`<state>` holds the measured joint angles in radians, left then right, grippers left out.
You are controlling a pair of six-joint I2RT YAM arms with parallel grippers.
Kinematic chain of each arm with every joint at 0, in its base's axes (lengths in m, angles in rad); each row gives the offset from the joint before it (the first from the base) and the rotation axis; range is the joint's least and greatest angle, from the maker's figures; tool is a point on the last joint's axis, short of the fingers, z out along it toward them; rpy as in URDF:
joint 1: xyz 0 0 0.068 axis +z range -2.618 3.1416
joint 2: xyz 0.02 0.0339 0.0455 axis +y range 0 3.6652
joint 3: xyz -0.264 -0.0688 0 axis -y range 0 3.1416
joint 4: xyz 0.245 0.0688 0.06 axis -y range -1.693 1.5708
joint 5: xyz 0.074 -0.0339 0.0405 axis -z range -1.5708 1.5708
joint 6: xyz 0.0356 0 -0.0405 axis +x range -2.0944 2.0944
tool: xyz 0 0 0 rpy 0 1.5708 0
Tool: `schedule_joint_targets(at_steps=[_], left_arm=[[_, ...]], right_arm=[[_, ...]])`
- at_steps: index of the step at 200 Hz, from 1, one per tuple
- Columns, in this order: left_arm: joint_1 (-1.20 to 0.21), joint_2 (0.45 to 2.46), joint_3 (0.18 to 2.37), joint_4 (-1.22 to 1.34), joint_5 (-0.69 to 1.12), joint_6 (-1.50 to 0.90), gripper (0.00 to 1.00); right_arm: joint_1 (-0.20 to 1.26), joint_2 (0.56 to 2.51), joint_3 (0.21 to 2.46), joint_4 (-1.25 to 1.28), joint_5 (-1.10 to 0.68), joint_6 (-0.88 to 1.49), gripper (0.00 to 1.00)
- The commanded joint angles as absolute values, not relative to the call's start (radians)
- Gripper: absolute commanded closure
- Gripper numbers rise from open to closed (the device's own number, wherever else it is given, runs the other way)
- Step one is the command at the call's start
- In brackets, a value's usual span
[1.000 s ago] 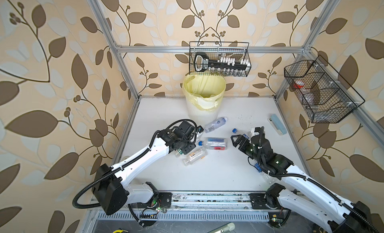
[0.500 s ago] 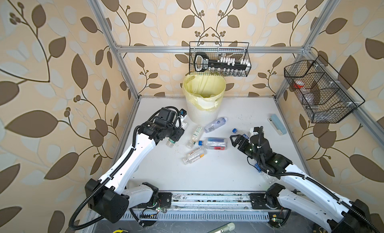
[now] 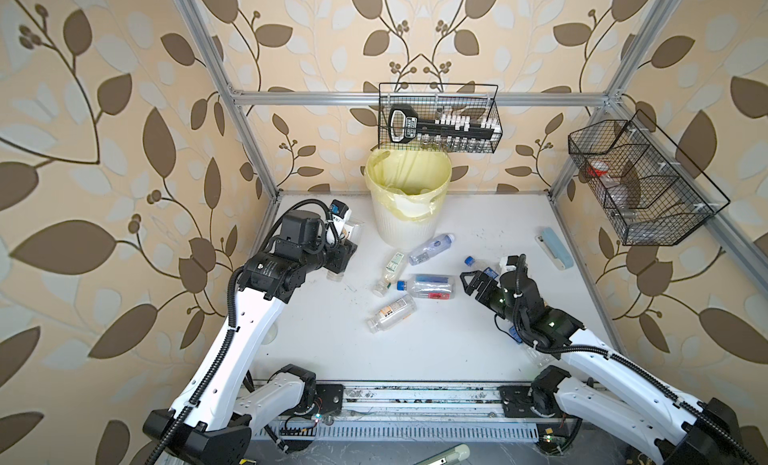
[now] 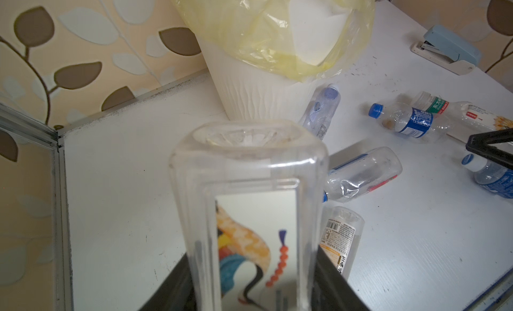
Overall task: Throw the plastic bottles in the bin
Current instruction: Throw the plastic bottle into the trash bin.
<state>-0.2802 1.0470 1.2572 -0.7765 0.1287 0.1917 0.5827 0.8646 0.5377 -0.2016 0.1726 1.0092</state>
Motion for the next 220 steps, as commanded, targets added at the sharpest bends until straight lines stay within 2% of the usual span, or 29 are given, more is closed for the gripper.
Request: schedule_joint_targets(at_steps=[1,60,95,127,157,161,169,172,199,220], left_arm=[[-0.273,1.041,1.247,-0.745,0.158,0.168,0.44],[-0.273,1.172,1.403,-0.773,0.176,0.119,0.46],[-0.273,1.337,1.642,-0.767,0.231,0.079,0.46],[-0.273,1.588,1.979,-0.716,0.220,-0.012,0.41],[-0.273,1.870,2.374,-0.656,0.222,-0.167,0.31],[-0.273,1.912,2.430,-0.656,0.220,-0.180,0.26],[-0.273,1.989,2.541,-0.665,0.203,-0.189,0.05],[-0.273,2.012,2.572,-0.666,0.194,-0.188,0.02],[-0.273,2.007,2.592,-0.606,0.101,-0.190,0.01],[-0.273,1.919,2.559,-0.595,0.117,-0.179,0.01]], right_arm=[[0.589,0.856,0.517,-0.192,0.183,1.017,0.00],[0.601,0.849,0.508,-0.170,0.195,1.028,0.00],[0.605,0.865,0.517,-0.164,0.216,1.013,0.00],[0.605,0.892,0.530,-0.166,0.215,1.000,0.00],[0.601,0.914,0.535,-0.161,0.220,0.999,0.00],[0.601,0.917,0.535,-0.161,0.218,1.000,0.00],[0.601,0.921,0.540,-0.160,0.215,1.003,0.00],[0.601,0.923,0.540,-0.158,0.213,1.004,0.00],[0.605,0.918,0.555,-0.170,0.213,0.996,0.00],[0.605,0.915,0.559,-0.176,0.221,0.985,0.00]])
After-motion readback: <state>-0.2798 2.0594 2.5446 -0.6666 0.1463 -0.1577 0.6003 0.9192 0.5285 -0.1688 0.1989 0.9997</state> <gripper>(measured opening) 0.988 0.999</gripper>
